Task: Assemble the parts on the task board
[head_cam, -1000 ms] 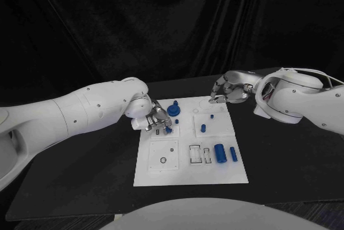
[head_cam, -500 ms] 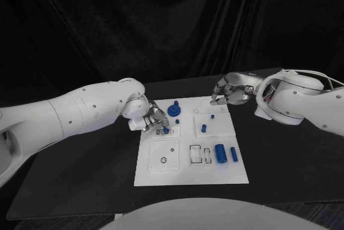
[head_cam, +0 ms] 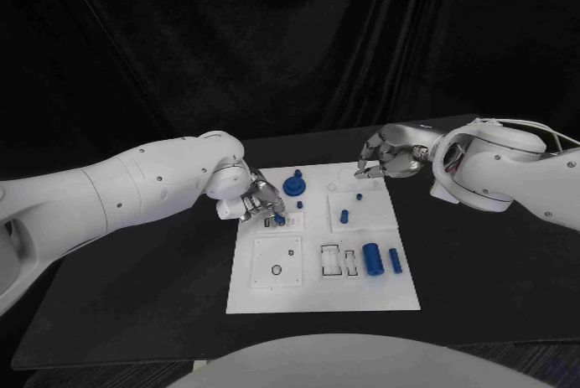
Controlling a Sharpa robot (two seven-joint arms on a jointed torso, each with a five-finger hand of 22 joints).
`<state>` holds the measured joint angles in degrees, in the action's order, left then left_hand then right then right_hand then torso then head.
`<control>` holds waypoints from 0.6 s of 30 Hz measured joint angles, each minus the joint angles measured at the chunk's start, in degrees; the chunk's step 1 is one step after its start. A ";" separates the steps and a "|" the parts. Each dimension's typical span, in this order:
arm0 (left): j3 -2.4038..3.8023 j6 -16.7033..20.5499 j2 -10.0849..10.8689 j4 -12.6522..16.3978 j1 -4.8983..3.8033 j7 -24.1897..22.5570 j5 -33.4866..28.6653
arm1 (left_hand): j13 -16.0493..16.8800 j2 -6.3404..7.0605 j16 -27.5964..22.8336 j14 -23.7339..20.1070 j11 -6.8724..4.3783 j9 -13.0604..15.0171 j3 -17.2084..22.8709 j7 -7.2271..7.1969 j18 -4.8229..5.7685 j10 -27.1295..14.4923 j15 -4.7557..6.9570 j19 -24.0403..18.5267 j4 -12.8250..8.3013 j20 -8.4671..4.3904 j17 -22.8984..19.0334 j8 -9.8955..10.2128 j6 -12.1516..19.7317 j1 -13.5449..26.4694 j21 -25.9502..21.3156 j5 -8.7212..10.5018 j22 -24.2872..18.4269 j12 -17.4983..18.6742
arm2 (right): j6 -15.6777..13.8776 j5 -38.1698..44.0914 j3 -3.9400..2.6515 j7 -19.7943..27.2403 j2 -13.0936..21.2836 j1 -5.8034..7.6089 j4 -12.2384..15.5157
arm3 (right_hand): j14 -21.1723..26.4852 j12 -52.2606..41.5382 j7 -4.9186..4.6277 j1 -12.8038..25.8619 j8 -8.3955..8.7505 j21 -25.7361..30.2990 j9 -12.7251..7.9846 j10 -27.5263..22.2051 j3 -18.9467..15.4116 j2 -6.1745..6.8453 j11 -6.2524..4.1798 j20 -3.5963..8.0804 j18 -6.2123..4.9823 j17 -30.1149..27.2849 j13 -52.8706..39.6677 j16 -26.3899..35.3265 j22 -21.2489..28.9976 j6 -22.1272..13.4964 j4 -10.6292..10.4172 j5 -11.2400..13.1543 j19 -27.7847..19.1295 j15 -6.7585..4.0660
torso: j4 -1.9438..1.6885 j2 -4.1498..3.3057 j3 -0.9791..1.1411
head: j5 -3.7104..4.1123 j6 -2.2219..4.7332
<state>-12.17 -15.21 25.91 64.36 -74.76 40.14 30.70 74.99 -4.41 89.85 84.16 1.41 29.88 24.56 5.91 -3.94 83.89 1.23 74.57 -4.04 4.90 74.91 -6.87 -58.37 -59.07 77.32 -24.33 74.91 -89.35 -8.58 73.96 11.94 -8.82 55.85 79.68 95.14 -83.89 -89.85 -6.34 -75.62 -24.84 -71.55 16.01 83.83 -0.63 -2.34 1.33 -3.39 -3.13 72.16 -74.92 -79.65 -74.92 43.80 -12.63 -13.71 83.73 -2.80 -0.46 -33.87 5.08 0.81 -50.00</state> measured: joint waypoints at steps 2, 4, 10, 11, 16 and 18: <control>0.00 -0.04 -0.02 -0.25 0.00 0.02 0.00 | 0.00 0.00 0.00 0.00 0.00 0.36 0.00 0.00 0.00 0.00 0.00 0.00 -0.01 0.00 0.00 -0.11 0.00 0.00 0.00 0.07 0.00 0.00 | 0.06 0.00 0.00 0.00 -0.03 -0.01 -0.03 | 0.00 0.00 0.00 0.00 0.00 0.00 0.00 0.00 0.00 0.00 0.00 0.00 0.00 0.00 0.00 0.00 -0.03 0.00 0.00 0.00 0.00 0.00 | 0.03 -0.01 0.00 | -0.03 0.00; 0.00 -0.07 -0.05 -0.46 0.01 0.03 0.00 | 0.00 0.00 0.00 0.00 0.00 0.61 0.01 0.00 0.00 0.00 0.00 0.00 -0.01 0.00 0.00 -0.44 0.00 0.00 0.00 0.32 0.00 0.00 | 0.12 0.00 0.00 -0.01 -0.07 -0.02 -0.06 | 0.00 0.00 0.00 0.00 0.00 0.00 0.00 0.00 0.00 0.00 0.00 0.00 0.00 0.00 0.00 0.00 -0.03 0.00 0.00 0.00 0.00 0.00 | 0.03 -0.02 0.00 | -0.08 0.00; -0.01 -0.26 -0.08 -0.73 0.06 0.06 0.00 | 0.00 0.00 0.00 0.00 0.00 0.68 0.04 0.01 0.00 0.00 0.00 0.00 -0.04 0.00 0.00 -0.44 -0.01 0.00 0.00 0.34 0.00 0.22 | 0.33 0.00 0.00 -0.03 -0.24 -0.06 -0.15 | 0.00 0.00 0.00 -0.02 0.00 0.00 0.00 0.00 0.00 -0.02 0.00 0.00 0.00 -0.05 0.01 0.13 -0.02 0.00 0.00 0.00 0.00 0.00 | 0.07 -0.02 0.04 | -0.25 0.00; -0.01 -0.29 -0.09 -0.73 0.08 0.06 0.00 | 0.00 0.00 0.00 0.00 0.00 0.73 0.14 0.01 0.00 0.00 0.00 0.00 -0.14 0.00 0.00 -0.44 -0.01 0.00 -0.22 0.37 0.00 0.22 | 0.37 0.00 0.00 -0.03 -0.26 -0.07 -0.18 | 0.00 0.00 0.00 -0.17 0.00 0.00 0.00 0.00 0.00 -0.17 0.00 0.00 0.00 -0.12 0.01 0.23 -0.02 0.00 0.00 0.00 0.00 0.00 | 0.07 -0.02 0.04 | -0.28 0.00; -0.01 -0.43 -0.20 -0.72 0.20 0.08 0.00 | 0.00 0.15 0.00 0.00 0.00 0.91 0.15 0.01 0.00 0.00 0.00 0.00 -0.15 0.00 0.00 -0.44 -0.02 0.15 -0.22 0.64 0.00 0.22 | 0.52 0.00 0.00 -0.05 -0.38 -0.11 -0.25 | 0.00 0.00 0.00 -0.23 0.00 0.00 0.00 0.00 0.00 -0.23 0.00 0.00 0.00 -0.14 0.01 0.23 -0.02 0.00 0.00 0.00 0.00 0.00 | 0.07 -0.02 0.05 | -0.36 0.00; -0.01 -0.50 -0.25 -0.71 0.24 0.08 0.00 | 0.00 0.15 0.00 0.00 0.00 0.91 0.15 0.02 0.00 0.00 0.00 -0.01 -0.15 0.00 0.00 -0.44 -0.02 0.15 -0.22 0.65 0.00 0.22 | 0.57 0.00 0.00 -0.05 -0.41 -0.11 -0.26 | 0.00 0.00 0.00 -0.23 0.00 0.00 0.00 0.00 0.00 -0.23 0.00 0.00 0.00 -0.14 0.01 0.23 -0.02 0.00 0.00 0.00 0.00 0.00 | 0.07 -0.02 0.05 | -0.37 0.00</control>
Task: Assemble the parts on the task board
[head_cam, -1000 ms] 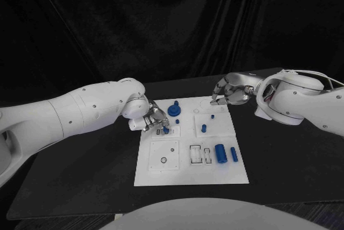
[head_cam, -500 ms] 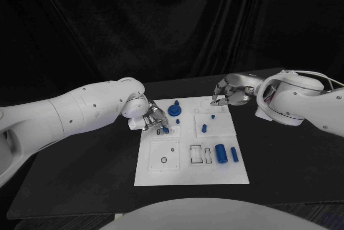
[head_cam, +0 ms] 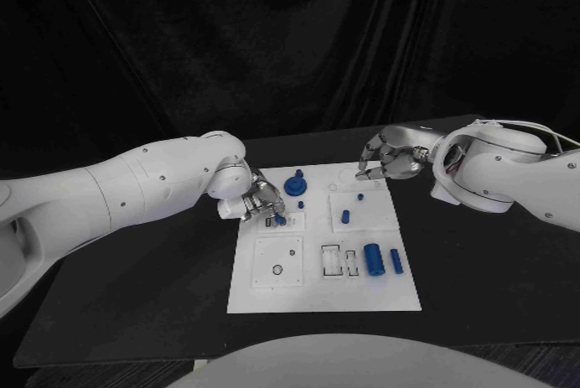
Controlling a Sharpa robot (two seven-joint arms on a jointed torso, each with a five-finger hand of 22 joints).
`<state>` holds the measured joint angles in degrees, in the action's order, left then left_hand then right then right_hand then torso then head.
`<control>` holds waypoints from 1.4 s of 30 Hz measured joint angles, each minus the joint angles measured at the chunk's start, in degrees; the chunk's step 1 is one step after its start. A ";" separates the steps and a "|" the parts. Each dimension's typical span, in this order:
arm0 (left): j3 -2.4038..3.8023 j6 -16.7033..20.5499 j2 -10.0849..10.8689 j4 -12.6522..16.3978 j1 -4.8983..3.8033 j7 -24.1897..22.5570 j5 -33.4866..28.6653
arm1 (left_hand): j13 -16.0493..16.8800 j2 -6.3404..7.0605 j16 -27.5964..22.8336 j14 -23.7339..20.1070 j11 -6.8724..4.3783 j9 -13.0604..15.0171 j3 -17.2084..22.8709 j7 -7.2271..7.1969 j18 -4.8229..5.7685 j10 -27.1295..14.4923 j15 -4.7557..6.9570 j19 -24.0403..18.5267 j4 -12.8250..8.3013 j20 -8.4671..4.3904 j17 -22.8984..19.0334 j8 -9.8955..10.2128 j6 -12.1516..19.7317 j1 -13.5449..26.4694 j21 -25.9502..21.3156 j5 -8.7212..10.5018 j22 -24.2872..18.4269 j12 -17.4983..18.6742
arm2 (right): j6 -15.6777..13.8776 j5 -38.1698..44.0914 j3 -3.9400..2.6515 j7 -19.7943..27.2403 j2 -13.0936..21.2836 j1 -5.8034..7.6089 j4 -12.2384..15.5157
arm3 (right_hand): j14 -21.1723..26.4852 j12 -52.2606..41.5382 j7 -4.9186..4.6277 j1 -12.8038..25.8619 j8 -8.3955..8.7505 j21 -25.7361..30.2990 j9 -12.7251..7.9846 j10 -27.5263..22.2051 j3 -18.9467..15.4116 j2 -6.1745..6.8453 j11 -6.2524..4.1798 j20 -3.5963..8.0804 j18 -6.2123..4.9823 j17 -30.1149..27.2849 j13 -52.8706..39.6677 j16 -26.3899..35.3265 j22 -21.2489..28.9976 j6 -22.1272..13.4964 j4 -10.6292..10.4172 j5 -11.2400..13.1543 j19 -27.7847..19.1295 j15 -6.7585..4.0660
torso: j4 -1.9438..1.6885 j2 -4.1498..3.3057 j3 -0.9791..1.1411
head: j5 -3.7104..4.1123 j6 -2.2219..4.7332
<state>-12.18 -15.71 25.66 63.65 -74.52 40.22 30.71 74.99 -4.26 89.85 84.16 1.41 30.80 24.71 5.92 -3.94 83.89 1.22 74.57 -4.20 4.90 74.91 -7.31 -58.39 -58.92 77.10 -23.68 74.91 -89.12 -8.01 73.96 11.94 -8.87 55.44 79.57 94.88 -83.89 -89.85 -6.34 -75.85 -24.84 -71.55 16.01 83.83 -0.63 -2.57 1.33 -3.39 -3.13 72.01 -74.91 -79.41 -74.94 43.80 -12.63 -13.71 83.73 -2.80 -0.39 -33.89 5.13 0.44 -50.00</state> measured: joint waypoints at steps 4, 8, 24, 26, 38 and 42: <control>0.00 -0.14 -0.03 0.06 0.11 0.01 0.00 | 0.00 0.00 0.00 0.00 0.00 0.06 0.32 0.00 0.00 0.00 0.00 0.00 0.00 0.00 0.00 0.00 -0.01 0.01 -0.22 0.01 0.00 0.00 | 0.12 0.00 0.00 -0.01 -0.03 -0.02 -0.01 | 0.00 0.00 0.00 0.00 0.00 0.00 0.00 0.00 0.00 0.00 0.00 0.00 0.00 0.00 0.00 0.00 0.00 0.00 0.00 0.00 0.00 0.00 | 0.00 -0.01 0.00 | 0.10 0.00; 0.00 -0.26 -0.03 0.10 0.20 0.01 0.00 | 0.00 0.23 0.00 0.00 0.00 0.06 0.33 -0.02 0.00 0.00 0.00 0.00 0.01 0.00 0.00 0.00 0.00 0.23 -0.22 0.01 0.00 0.24 | 0.20 0.00 0.00 -0.03 -0.06 -0.03 -0.04 | 0.00 0.00 0.00 0.00 0.00 0.02 0.00 0.00 0.00 0.00 0.00 0.00 0.00 -0.01 0.00 0.00 0.01 0.00 0.00 -0.03 0.00 0.00 | 0.00 -0.01 0.00 | 0.12 0.00; 0.11 -0.34 -0.21 -0.19 0.52 -0.04 -0.04 | 0.00 -0.02 0.00 0.00 0.00 0.45 0.32 -0.31 0.00 0.00 0.00 0.00 0.00 0.00 0.00 0.00 0.14 0.30 -0.67 0.57 0.00 0.49 | 0.43 0.00 0.00 -0.06 -0.21 -0.14 -0.11 | 0.00 0.00 0.00 0.00 0.00 0.35 0.00 0.00 0.00 0.00 0.00 0.00 0.00 -0.26 0.01 0.00 0.01 0.00 0.00 -0.23 0.00 0.00 | 0.01 0.02 0.00 | -0.02 0.00; 0.12 -0.34 -0.21 -0.25 0.55 -0.05 -0.04 | 0.00 -0.10 0.00 0.00 0.00 0.51 0.32 -0.30 0.00 0.00 0.00 0.00 0.00 0.00 0.00 0.00 0.14 0.35 -0.67 0.57 0.00 0.49 | 0.45 0.00 0.00 -0.07 -0.21 -0.17 -0.12 | 0.00 0.00 0.00 0.00 0.00 0.35 0.00 0.00 0.00 0.00 0.00 0.00 0.00 -0.26 0.01 0.00 0.02 0.00 0.00 -0.23 0.00 0.00 | 0.01 0.02 0.00 | -0.02 0.00; 0.26 -0.70 -0.12 -0.18 0.68 -0.31 2.79 | 0.00 -0.25 0.00 0.00 0.00 1.04 0.55 -0.50 0.00 0.00 0.00 0.00 0.08 0.00 0.00 -0.01 0.36 0.20 -0.90 1.22 0.00 0.88 | 0.67 0.00 0.00 -0.07 -0.21 -0.48 -0.26 | 0.00 0.00 0.00 0.00 0.00 0.56 0.00 0.00 0.00 0.00 0.00 0.00 0.00 -0.38 0.01 0.27 0.02 0.00 0.00 -0.23 0.00 0.00 | 0.01 0.01 -0.03 | -0.18 0.00; 0.30 -0.90 -0.13 -0.05 0.68 -0.76 4.15 | 0.00 -0.25 0.00 0.00 0.00 1.10 0.55 -0.50 0.00 0.00 0.00 0.00 0.08 0.00 0.00 -0.23 0.36 0.20 -0.90 1.24 0.00 0.87 | 0.75 0.00 0.00 -0.07 -0.18 -0.54 -0.27 | 0.00 0.00 0.00 0.00 0.00 0.56 0.00 0.00 0.00 0.00 0.00 0.00 0.00 -0.38 -0.02 0.26 0.02 0.00 0.00 -0.23 0.00 0.00 | 0.01 0.00 -0.03 | -0.14 0.00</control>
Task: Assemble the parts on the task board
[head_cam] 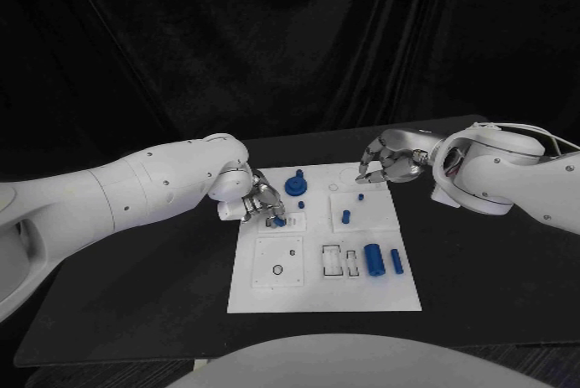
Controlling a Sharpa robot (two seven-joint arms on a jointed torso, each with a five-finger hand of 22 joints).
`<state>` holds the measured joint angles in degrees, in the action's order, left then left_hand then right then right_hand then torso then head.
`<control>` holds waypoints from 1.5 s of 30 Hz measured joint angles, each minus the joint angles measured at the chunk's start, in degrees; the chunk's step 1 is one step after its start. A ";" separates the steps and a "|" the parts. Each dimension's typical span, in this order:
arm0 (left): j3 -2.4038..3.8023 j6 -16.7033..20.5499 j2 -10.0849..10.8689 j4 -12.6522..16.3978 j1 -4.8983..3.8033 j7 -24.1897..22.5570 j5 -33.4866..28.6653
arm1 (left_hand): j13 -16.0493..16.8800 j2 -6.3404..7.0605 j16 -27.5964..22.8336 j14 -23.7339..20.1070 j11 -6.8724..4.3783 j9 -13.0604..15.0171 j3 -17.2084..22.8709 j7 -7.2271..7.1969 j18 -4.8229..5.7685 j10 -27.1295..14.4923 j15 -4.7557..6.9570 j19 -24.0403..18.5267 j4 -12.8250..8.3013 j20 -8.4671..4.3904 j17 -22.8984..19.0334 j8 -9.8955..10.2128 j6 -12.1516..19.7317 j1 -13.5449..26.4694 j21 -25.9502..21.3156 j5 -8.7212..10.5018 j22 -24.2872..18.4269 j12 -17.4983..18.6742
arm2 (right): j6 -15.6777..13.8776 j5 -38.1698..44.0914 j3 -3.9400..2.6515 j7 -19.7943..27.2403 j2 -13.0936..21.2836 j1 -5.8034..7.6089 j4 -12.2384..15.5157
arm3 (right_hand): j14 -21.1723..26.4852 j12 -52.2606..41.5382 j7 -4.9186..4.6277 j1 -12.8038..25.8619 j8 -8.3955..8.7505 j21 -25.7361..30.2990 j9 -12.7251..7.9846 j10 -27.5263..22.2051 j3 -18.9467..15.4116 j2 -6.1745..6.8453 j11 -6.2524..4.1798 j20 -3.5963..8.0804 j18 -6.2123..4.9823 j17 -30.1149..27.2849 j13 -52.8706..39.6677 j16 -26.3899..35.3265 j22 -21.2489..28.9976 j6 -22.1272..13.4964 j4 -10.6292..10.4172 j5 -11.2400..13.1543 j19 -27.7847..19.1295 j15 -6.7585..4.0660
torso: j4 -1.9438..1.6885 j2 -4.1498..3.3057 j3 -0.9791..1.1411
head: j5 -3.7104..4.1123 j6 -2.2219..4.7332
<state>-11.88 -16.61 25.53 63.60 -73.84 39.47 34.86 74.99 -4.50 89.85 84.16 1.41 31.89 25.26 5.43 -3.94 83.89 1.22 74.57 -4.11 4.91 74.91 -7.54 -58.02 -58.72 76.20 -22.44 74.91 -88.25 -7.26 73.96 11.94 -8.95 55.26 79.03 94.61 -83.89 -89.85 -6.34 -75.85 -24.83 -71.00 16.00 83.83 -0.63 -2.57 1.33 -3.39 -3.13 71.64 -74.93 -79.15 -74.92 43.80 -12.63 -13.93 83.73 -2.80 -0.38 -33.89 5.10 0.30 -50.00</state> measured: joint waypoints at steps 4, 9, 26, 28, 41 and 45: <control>0.02 -0.16 0.02 0.03 0.00 -0.39 0.99 | 0.00 0.00 0.00 0.00 0.00 0.13 0.00 0.00 0.00 0.00 0.00 0.00 0.00 0.00 0.00 -0.03 0.00 0.00 0.00 0.29 0.00 0.00 | 0.07 0.00 0.00 -0.01 0.03 -0.03 -0.01 | 0.00 0.00 0.00 0.00 0.00 0.00 0.00 0.00 0.00 0.00 0.00 0.00 0.00 0.00 -0.01 0.00 0.00 0.00 0.00 0.00 0.00 0.00 | 0.00 0.00 0.00 | 0.04 0.00; 0.03 -0.15 0.33 0.47 0.00 -0.78 1.82 | 0.00 0.01 0.00 0.00 0.00 0.30 0.00 0.01 0.00 0.00 0.00 0.00 0.00 0.00 0.00 -0.10 0.00 0.00 0.00 0.44 0.00 0.00 | 0.14 0.00 0.00 -0.02 0.05 -0.11 -0.02 | 0.00 0.00 0.00 0.00 0.00 0.00 0.00 0.00 0.00 0.00 0.00 0.00 0.00 0.00 -0.01 0.00 0.00 0.00 0.00 0.00 0.00 0.00 | 0.00 0.00 0.00 | 0.04 0.00; -0.06 1.89 2.38 3.97 0.09 -1.37 3.17 | 0.00 0.02 0.00 -0.21 -0.20 1.00 -0.02 -0.10 0.00 0.20 0.21 0.34 0.00 -0.09 0.00 -0.68 -0.12 0.01 0.23 0.65 0.00 0.00 | 0.28 0.00 0.00 -0.07 0.26 -0.43 -0.11 | 0.00 0.00 0.00 0.00 0.00 0.00 0.00 0.00 0.16 0.00 0.00 0.00 0.00 -0.12 0.00 -0.03 0.01 0.00 0.16 0.00 0.00 0.00 | -0.01 0.05 0.01 | 0.12 0.00; -0.08 2.19 2.54 4.28 0.13 -1.44 3.28 | 0.00 0.02 0.00 -0.21 -0.37 1.07 -0.02 -0.10 0.00 0.03 0.21 0.64 0.00 -0.21 0.00 -0.96 -0.12 0.01 0.23 0.65 0.00 0.00 | 0.30 0.00 0.00 -0.08 0.29 -0.49 -0.15 | 0.00 0.00 0.00 0.00 0.00 0.00 0.00 0.00 0.16 0.00 0.00 0.00 0.00 -0.11 0.00 -0.03 0.01 0.00 0.16 0.00 0.00 0.00 | -0.01 0.08 0.01 | 0.12 0.00; -0.21 5.21 4.53 7.18 0.25 -2.08 3.74 | 0.00 0.18 0.00 -0.02 -0.38 1.77 -0.03 -0.09 0.00 0.02 0.43 0.72 0.00 -0.30 0.00 -1.07 -0.13 0.17 0.23 0.25 0.04 0.00 | 0.43 0.00 0.00 -0.13 0.36 -0.64 -0.31 | 0.00 0.00 0.00 -0.23 0.00 0.00 0.00 0.00 0.16 -0.23 0.00 0.00 0.00 -0.11 0.01 -0.04 0.01 0.00 0.16 0.00 0.00 0.00 | -0.03 0.13 0.03 | 0.09 0.00; -0.27 6.56 5.44 8.50 0.26 -2.10 3.94 | 0.00 0.26 0.00 -0.21 -0.44 2.04 -0.03 -0.09 0.00 0.08 0.62 0.93 0.00 -0.51 0.00 -1.35 -0.13 0.24 0.23 0.25 0.04 0.00 | 0.46 0.00 0.00 -0.15 0.40 -0.65 -0.33 | 0.00 0.00 0.00 -0.23 0.00 0.00 0.00 0.00 0.16 -0.23 0.00 0.00 0.00 -0.11 0.01 -0.04 0.01 0.00 0.16 0.00 0.00 0.00 | -0.02 0.09 0.03 | 0.05 0.00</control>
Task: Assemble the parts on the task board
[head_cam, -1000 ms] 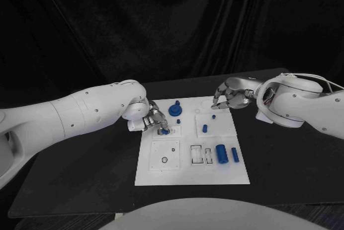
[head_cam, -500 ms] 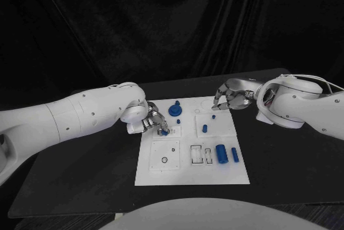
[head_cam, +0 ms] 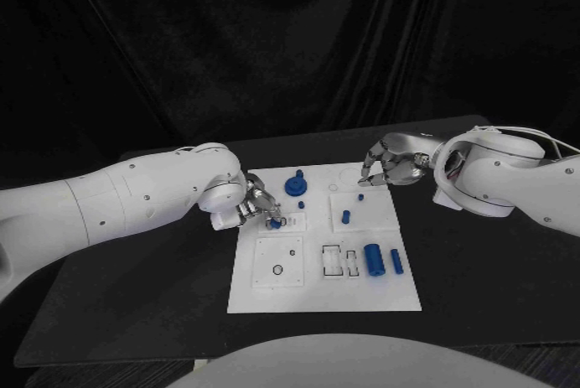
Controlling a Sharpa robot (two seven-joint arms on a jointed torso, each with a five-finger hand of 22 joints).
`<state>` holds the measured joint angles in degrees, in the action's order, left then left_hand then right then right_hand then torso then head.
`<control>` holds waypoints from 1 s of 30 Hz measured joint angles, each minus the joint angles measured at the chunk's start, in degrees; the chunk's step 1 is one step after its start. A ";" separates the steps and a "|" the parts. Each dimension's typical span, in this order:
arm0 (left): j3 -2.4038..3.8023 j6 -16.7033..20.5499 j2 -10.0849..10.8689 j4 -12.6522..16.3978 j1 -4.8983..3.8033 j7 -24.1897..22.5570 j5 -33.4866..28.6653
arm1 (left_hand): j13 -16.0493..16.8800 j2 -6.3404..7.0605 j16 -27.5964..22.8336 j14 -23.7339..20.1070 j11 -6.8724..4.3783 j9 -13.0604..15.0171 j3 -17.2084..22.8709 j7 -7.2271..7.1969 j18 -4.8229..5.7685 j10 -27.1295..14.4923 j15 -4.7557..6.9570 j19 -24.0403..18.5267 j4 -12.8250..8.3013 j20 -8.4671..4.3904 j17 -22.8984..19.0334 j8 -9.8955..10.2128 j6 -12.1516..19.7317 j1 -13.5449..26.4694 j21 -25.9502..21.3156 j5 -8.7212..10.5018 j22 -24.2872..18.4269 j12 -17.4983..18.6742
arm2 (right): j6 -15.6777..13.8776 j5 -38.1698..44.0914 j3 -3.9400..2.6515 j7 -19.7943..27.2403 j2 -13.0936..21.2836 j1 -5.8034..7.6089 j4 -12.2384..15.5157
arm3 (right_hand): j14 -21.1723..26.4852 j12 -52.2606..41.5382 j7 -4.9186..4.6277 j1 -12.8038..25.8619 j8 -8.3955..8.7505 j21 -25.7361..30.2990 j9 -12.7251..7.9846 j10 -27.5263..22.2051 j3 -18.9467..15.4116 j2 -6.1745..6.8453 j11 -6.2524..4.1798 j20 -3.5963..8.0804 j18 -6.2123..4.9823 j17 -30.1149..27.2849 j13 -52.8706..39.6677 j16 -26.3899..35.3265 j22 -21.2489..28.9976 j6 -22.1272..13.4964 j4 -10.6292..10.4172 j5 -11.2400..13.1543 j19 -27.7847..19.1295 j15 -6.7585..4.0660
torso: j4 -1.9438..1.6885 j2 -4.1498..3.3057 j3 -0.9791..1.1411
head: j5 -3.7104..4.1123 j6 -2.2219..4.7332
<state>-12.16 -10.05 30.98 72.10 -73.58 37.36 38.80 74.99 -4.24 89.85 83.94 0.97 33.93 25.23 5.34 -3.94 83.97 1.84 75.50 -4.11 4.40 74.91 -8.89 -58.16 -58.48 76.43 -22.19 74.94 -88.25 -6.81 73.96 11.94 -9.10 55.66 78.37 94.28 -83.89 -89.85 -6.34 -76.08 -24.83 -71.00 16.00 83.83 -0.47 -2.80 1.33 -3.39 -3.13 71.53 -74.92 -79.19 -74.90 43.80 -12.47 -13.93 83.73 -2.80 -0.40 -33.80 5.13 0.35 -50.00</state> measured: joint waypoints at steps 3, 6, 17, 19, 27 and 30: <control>0.00 0.86 0.40 0.66 0.00 -0.01 0.08 | 0.00 0.00 0.00 0.11 -0.48 0.97 -0.19 0.00 0.00 0.05 0.14 0.34 0.18 -0.34 0.00 -1.18 0.00 0.00 0.23 0.00 0.00 0.00 | 0.01 0.00 0.00 -0.01 0.04 -0.01 -0.02 | 0.00 0.00 0.00 0.00 0.00 0.00 0.00 0.16 0.00 0.00 0.16 -0.20 0.00 0.00 0.00 0.00 0.00 0.00 0.00 0.00 -0.21 0.00 | 0.01 -0.03 0.00 | 0.00 0.00; -0.01 1.50 0.55 0.89 0.00 -0.02 0.13 | 0.00 0.00 0.00 0.10 -0.67 2.01 -0.35 0.00 0.00 -0.14 0.52 0.53 0.34 -0.53 0.00 -2.05 0.00 0.00 0.23 0.00 0.00 0.00 | 0.02 0.00 0.00 -0.02 0.06 -0.02 -0.03 | 0.00 0.00 0.00 0.00 0.00 0.00 0.00 0.21 0.00 0.00 0.21 -0.21 0.00 0.00 0.00 0.00 -0.01 0.00 0.00 0.00 -0.21 0.00 | 0.01 -0.05 0.01 | 0.09 0.00; -0.01 3.07 0.47 0.83 0.00 -0.04 0.26 | 0.00 0.15 0.00 -0.10 -0.87 3.95 -0.96 -0.53 0.00 0.06 0.72 1.14 0.95 -0.71 0.00 -3.19 0.53 0.15 0.23 1.16 -0.01 0.00 | 0.04 0.00 0.00 -0.04 0.10 -0.12 -0.08 | 0.00 0.00 0.00 0.00 0.00 0.23 0.00 0.21 0.00 0.00 0.21 -0.20 0.00 -0.07 0.01 0.00 -0.04 0.00 0.31 0.00 -0.21 0.00 | 0.01 0.04 0.03 | 0.27 0.00; -0.01 3.14 0.39 0.77 0.00 -0.08 0.27 | 0.00 0.15 0.00 -0.10 -0.87 4.22 -1.05 -0.53 0.00 0.06 0.72 1.13 1.04 -0.71 0.00 -3.40 0.53 0.15 0.23 1.41 -0.01 0.00 | 0.04 0.00 0.00 -0.04 0.10 -0.14 -0.09 | 0.00 0.00 0.00 0.00 0.00 0.23 0.00 0.21 0.00 0.00 0.21 -0.20 0.00 -0.07 0.01 0.00 -0.04 0.00 0.31 0.00 -0.21 0.00 | 0.01 0.05 0.03 | 0.27 0.00; -0.01 3.32 0.09 0.24 0.00 -0.37 0.31 | 0.00 0.15 0.00 0.11 -0.86 4.77 -1.12 -0.74 0.00 0.06 0.93 1.13 1.11 -0.71 0.00 -3.54 0.73 0.15 0.23 1.95 -0.01 0.00 | 0.04 0.00 0.00 -0.04 0.14 -0.31 -0.15 | 0.00 0.00 0.00 0.00 0.00 0.23 0.00 0.20 0.00 0.00 0.20 -0.20 0.00 -0.06 0.01 0.00 -0.04 0.00 0.31 0.00 -0.21 0.00 | 0.07 -0.07 0.03 | 0.18 -0.01; -0.01 3.42 0.01 0.14 0.00 -0.58 0.31 | 0.00 0.40 0.00 0.11 -0.86 5.55 -1.29 -1.26 0.00 0.05 0.93 1.13 1.27 -0.71 0.00 -4.13 1.25 -0.11 0.23 2.95 -0.02 0.00 | 0.04 0.00 0.00 -0.04 0.18 -0.42 -0.15 | 0.00 0.00 0.00 0.00 0.00 0.23 0.00 0.21 0.00 0.00 0.21 -0.20 0.00 -0.06 0.01 0.00 -0.03 0.00 0.31 0.00 -0.20 0.00 | 0.08 -0.10 0.01 | 0.18 -0.01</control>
<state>-12.17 -6.63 30.99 72.24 -73.58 36.78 39.11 75.00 -3.84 89.85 84.05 0.11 39.48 23.94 4.08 -3.94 84.03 2.77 76.63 -2.83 3.69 74.91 -13.02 -56.90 -58.58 76.66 -19.24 74.93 -88.25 -6.77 73.96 11.94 -9.14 55.84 77.96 94.13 -83.89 -89.85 -6.34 -76.08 -24.83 -70.77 16.00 84.04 -0.47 -2.80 1.54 -3.59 -3.14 71.47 -74.91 -79.19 -74.94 43.80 -12.16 -13.93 83.53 -2.80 -0.32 -33.90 5.14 0.52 -50.01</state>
